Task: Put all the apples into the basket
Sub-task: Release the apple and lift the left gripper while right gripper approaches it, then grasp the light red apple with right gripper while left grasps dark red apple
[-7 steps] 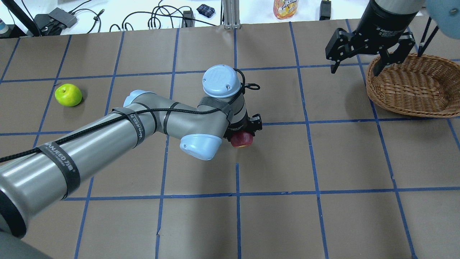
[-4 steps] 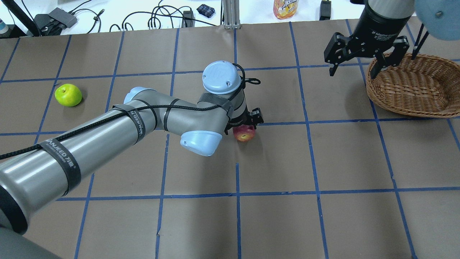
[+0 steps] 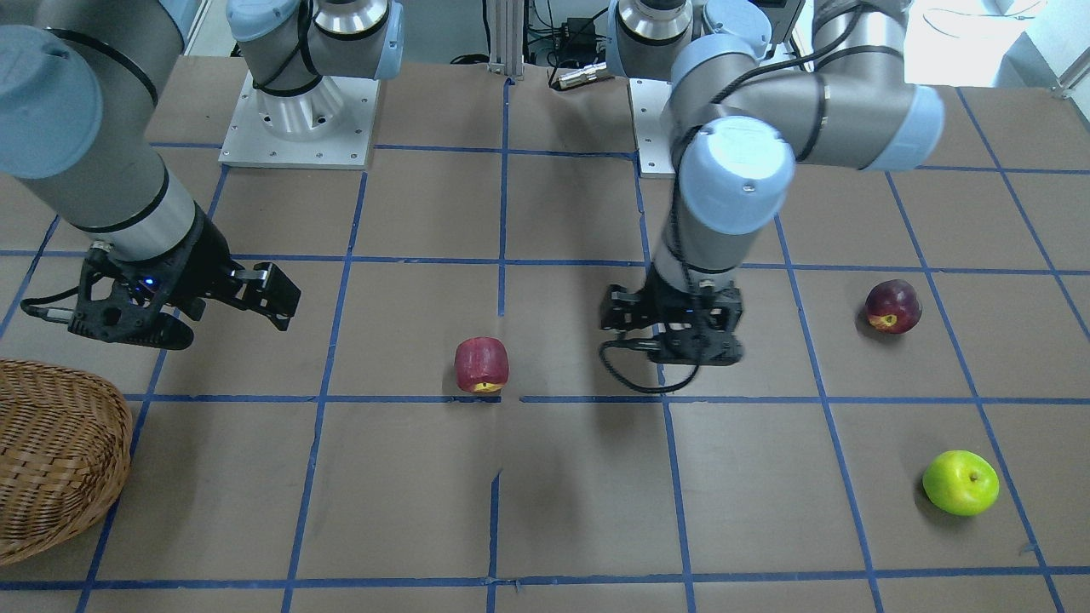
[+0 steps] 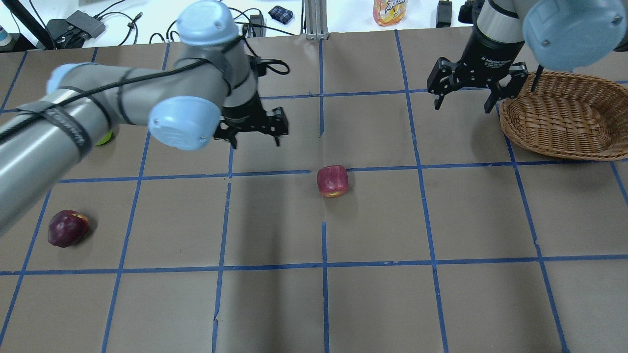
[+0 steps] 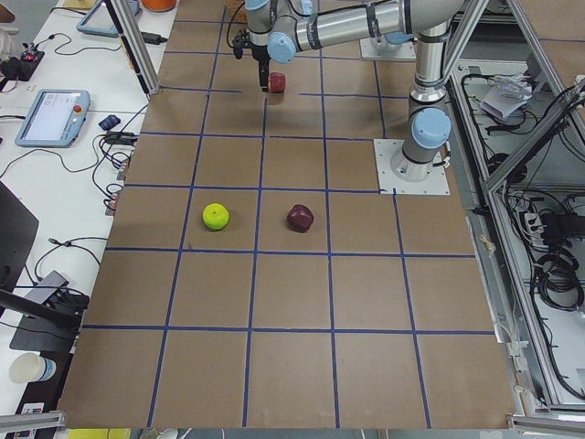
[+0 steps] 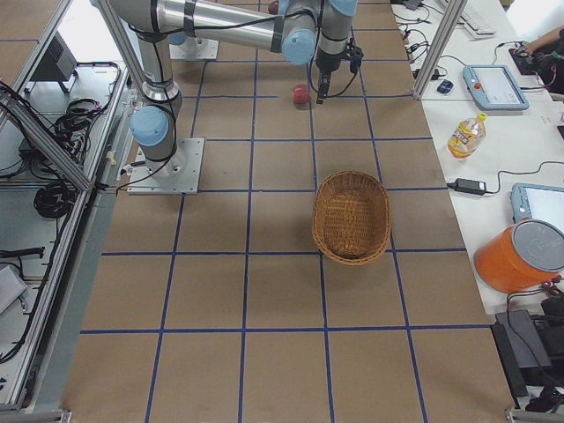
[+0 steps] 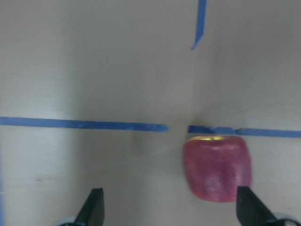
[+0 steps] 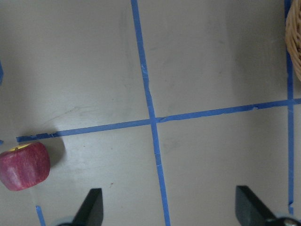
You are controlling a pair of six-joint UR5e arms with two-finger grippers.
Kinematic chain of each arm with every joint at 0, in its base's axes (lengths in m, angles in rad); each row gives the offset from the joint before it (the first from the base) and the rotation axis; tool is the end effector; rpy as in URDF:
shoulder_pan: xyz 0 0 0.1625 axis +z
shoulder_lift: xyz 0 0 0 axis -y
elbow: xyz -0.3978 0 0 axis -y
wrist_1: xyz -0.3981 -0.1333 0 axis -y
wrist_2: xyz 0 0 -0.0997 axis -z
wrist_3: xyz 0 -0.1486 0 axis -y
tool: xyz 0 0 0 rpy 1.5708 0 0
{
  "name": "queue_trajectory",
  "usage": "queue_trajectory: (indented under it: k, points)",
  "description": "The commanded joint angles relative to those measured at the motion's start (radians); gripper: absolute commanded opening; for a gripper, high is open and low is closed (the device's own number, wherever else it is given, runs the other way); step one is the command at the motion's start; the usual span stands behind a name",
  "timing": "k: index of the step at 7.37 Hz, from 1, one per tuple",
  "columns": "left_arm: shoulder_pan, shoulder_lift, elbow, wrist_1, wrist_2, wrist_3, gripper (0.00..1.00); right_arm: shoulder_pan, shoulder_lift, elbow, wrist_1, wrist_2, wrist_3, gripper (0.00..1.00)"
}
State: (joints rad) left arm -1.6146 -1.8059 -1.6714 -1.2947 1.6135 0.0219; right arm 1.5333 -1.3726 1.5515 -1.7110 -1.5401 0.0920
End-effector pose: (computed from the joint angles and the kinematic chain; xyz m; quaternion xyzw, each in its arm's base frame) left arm -0.1513 -0.5531 0.2641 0.0335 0.9988 0.0296 0.0217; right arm 0.1166 -0.5687 0.3294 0.0650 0.9976 0.0198 0.0148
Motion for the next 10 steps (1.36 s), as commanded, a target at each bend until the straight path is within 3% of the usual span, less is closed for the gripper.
queue_trajectory:
  k: [1,3,6,7,10]
  points:
    - [0.227,0.054,-0.049,-0.044,0.046,0.366,1.00,0.149,0.051,0.012,-0.051,0.000,0.157,1.00]
    - [0.414,0.097,-0.151,-0.025,0.040,0.679,1.00,0.270,0.124,0.013,-0.125,-0.006,0.273,1.00]
    - [0.671,0.071,-0.215,0.115,0.037,1.104,1.00,0.314,0.161,0.083,-0.186,0.003,0.259,1.00]
    - [0.733,0.069,-0.223,0.196,0.037,1.154,1.00,0.323,0.173,0.113,-0.250,0.005,0.255,1.00]
    - [0.789,0.048,-0.280,0.238,0.029,1.149,1.00,0.326,0.204,0.119,-0.301,0.064,0.220,1.00]
